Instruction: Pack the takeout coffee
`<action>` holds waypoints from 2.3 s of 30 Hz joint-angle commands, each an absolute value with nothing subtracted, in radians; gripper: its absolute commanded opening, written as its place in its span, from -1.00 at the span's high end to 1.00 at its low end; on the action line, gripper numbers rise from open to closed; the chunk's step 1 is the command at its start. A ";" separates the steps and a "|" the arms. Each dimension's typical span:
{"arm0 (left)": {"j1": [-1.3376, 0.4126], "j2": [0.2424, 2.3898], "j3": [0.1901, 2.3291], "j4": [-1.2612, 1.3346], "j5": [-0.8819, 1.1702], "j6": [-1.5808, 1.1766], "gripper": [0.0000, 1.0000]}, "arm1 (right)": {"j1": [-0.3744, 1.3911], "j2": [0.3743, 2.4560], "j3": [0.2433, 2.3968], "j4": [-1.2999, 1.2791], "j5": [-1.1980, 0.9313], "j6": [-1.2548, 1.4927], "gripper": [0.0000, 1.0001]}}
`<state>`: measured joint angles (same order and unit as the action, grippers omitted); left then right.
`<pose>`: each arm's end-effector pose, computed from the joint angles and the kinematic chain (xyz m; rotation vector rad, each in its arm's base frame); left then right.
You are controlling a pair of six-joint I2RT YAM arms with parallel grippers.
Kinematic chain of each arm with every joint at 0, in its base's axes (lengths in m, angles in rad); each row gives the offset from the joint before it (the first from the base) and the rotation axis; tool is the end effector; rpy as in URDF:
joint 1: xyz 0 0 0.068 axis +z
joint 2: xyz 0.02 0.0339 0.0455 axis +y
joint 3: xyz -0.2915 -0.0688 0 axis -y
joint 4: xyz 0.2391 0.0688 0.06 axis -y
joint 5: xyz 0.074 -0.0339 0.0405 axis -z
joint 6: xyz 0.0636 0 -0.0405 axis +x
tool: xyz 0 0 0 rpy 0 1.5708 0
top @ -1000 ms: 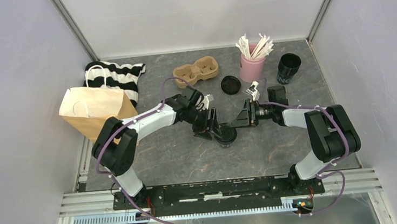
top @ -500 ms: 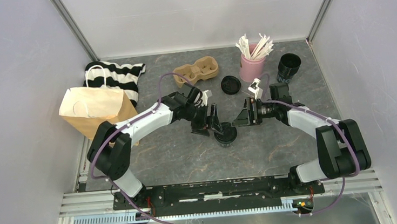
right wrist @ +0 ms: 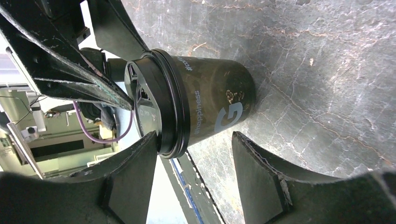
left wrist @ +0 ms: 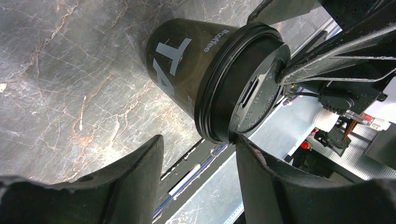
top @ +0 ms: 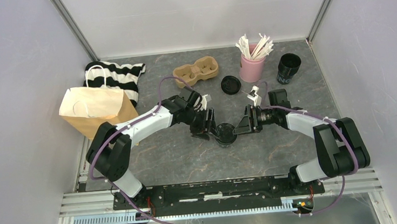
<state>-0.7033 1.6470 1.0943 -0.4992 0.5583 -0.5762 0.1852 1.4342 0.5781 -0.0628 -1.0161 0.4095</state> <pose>0.2380 -0.2460 0.2186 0.3972 2.8293 -1.1065 0.2334 0.0987 0.1756 -0.1804 2.4370 1.5163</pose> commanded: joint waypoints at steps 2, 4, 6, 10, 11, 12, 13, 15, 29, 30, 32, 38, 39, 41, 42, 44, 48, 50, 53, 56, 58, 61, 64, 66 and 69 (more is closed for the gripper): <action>-0.713 1.654 1.106 -0.489 0.523 -0.558 -0.28 | 0.189 1.396 0.632 -0.130 -0.937 0.355 -0.42; -0.712 1.640 1.132 -0.511 0.510 -0.555 -0.35 | 0.193 1.368 0.678 -0.216 -0.889 0.309 -0.58; -0.710 1.620 1.172 -0.548 0.494 -0.548 -0.50 | 0.207 1.346 0.736 -0.322 -0.824 0.248 -0.74; -0.709 1.549 1.262 -0.643 0.386 -0.523 -0.65 | 0.259 1.319 0.853 -0.491 -0.688 0.162 -0.96; -0.710 1.508 1.272 -0.658 0.312 -0.526 -0.69 | 0.279 1.316 0.878 -0.520 -0.649 0.144 -0.96; -0.710 1.456 1.270 -0.661 0.233 -0.538 -0.74 | 0.304 1.314 0.909 -0.550 -0.603 0.128 -0.96; -0.710 1.406 1.260 -0.652 0.174 -0.549 -0.79 | 0.330 1.314 0.939 -0.578 -0.559 0.117 -0.96; -0.710 1.323 1.241 -0.637 0.094 -0.560 -0.83 | 0.406 1.327 1.006 -0.637 -0.412 0.089 -0.96; -0.710 1.065 1.181 -0.504 0.052 -0.472 -0.86 | 0.776 1.503 1.268 -0.814 -0.044 0.050 -0.96; -0.710 1.064 1.179 -0.504 0.052 -0.469 -0.86 | 0.792 1.512 1.279 -0.817 -0.031 0.057 -0.96; -0.710 1.059 1.173 -0.505 0.052 -0.466 -0.86 | 0.811 1.527 1.291 -0.822 -0.008 0.072 -0.96; -0.710 1.045 1.161 -0.505 0.065 -0.458 -0.86 | 0.850 1.550 1.292 -0.837 0.034 0.092 -0.96; -0.710 1.044 1.161 -0.508 0.066 -0.454 -0.86 | 0.855 1.552 1.288 -0.837 0.042 0.095 -0.96; -0.710 1.045 1.166 -0.521 0.067 -0.445 -0.86 | 0.863 1.559 1.287 -0.839 0.063 0.100 -0.96; -0.710 1.046 1.168 -0.525 0.066 -0.440 -0.86 | 0.868 1.561 1.287 -0.841 0.075 0.101 -0.96; -0.709 1.047 1.172 -0.529 0.067 -0.432 -0.87 | 0.875 1.568 1.287 -0.839 0.082 0.103 -0.96; -0.710 1.057 1.185 -0.541 0.070 -0.418 -0.87 | 0.881 1.582 1.288 -0.840 0.083 0.106 -0.95; -0.710 1.057 1.187 -0.542 0.070 -0.416 -0.87 | 0.884 1.585 1.286 -0.840 0.084 0.110 -0.92; -0.711 1.058 1.187 -0.543 0.073 -0.414 -0.87 | 0.884 1.585 1.276 -0.838 0.094 0.116 -0.86; -0.709 1.065 1.189 -0.547 0.076 -0.412 -0.87 | 0.883 1.584 1.269 -0.842 0.128 0.128 -0.77; -0.710 1.067 1.192 -0.548 0.077 -0.409 -0.87 | 0.884 1.578 1.262 -0.838 0.163 0.139 -0.74; -0.710 1.073 1.203 -0.552 0.072 -0.405 -0.87 | 0.871 1.557 1.251 -0.830 0.227 0.156 -0.71; -0.710 1.085 1.223 -0.558 0.072 -0.396 -0.87 | 0.790 1.520 1.210 -0.792 0.235 0.159 -0.70; -0.710 1.095 1.240 -0.565 0.073 -0.385 -0.88 | 0.701 1.494 1.170 -0.763 0.224 0.151 -0.69; -0.711 1.107 1.267 -0.575 0.079 -0.370 -0.88 | 0.520 1.459 1.098 -0.705 0.195 0.135 -0.69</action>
